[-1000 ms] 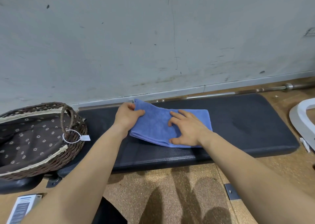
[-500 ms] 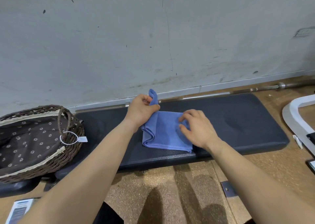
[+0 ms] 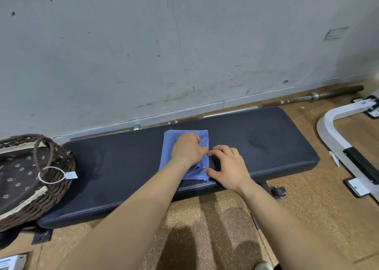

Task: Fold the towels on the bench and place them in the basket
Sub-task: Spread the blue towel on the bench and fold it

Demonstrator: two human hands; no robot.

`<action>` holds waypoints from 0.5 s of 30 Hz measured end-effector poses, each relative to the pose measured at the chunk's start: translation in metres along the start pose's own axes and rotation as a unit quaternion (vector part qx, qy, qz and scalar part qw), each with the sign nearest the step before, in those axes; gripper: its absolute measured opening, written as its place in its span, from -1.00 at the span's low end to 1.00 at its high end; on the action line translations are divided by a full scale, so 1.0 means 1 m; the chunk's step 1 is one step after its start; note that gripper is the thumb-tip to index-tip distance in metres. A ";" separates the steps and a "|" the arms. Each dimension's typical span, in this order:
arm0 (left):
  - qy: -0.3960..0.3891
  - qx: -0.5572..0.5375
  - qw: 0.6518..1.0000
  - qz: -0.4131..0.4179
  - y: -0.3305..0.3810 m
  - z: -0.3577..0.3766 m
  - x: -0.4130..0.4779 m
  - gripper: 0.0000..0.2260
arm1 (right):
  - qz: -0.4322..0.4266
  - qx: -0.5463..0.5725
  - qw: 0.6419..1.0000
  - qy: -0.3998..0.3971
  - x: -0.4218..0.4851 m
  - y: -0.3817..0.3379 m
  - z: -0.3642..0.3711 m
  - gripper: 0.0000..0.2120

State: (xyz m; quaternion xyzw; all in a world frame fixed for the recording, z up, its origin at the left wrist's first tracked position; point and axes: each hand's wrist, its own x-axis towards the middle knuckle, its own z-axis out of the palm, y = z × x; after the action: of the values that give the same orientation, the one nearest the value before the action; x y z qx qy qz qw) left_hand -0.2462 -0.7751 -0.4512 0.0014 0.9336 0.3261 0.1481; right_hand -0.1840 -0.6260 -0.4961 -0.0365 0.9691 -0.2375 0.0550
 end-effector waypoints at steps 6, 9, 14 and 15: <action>0.025 -0.023 0.999 0.028 -0.015 -0.015 -0.002 -0.84 | 0.046 0.116 0.989 0.077 0.005 -0.005 -0.009 -0.65; 0.128 0.075 0.984 0.096 -0.034 -0.028 -0.009 -0.74 | -0.014 0.081 0.986 0.145 0.013 -0.026 -0.016 -0.58; 0.056 0.271 0.949 0.148 -0.067 -0.014 -0.008 -0.50 | -0.111 -0.104 0.988 -0.034 0.032 -0.048 0.005 -0.36; 0.046 0.291 0.944 0.146 -0.073 -0.012 -0.008 -0.48 | -0.099 -0.127 0.985 -0.062 0.034 -0.043 0.009 -0.35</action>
State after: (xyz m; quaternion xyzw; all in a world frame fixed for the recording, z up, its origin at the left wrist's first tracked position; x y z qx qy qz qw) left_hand -0.2352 -0.8410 -0.4849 0.1655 0.9833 0.0581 0.0485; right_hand -0.2145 -0.6713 -0.4866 -0.1534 0.9778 -0.1141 0.0857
